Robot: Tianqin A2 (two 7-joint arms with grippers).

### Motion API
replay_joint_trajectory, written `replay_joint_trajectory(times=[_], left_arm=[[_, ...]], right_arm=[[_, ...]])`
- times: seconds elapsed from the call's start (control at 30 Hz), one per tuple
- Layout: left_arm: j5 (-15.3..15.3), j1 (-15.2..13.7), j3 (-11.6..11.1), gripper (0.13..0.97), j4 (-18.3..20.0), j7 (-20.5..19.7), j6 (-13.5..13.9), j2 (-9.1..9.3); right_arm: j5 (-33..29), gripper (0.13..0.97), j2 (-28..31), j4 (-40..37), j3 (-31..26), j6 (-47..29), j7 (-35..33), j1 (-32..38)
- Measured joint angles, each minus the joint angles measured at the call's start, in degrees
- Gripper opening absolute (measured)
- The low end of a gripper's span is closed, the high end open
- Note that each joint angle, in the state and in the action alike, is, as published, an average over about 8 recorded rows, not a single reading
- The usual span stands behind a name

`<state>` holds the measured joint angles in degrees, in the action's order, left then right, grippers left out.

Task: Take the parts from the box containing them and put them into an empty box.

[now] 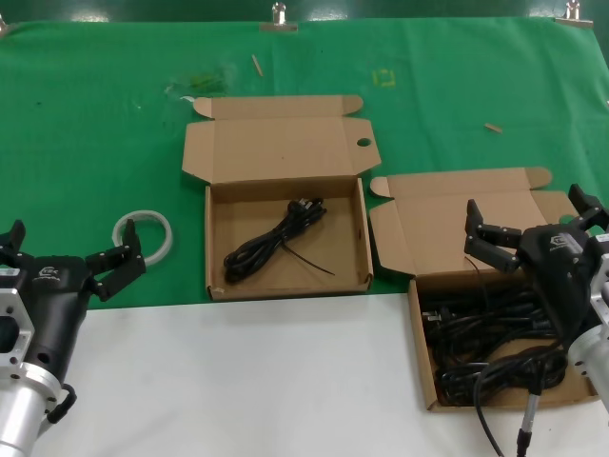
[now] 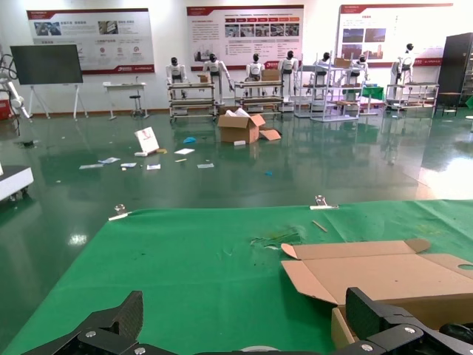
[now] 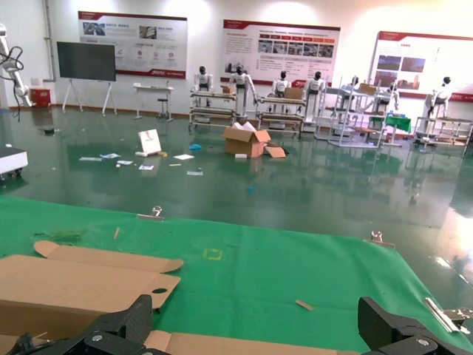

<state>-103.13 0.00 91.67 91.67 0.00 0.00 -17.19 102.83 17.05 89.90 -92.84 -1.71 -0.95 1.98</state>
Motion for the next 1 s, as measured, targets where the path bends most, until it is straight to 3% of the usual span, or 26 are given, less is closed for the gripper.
replay_joint_trajectory(times=[1.0], left_arm=[[0.0, 0.0, 0.0, 0.966, 0.0, 0.0, 0.0, 0.00]], right_arm=[[0.0, 0.966, 0.0, 0.0, 0.0, 0.0, 0.0, 0.0]])
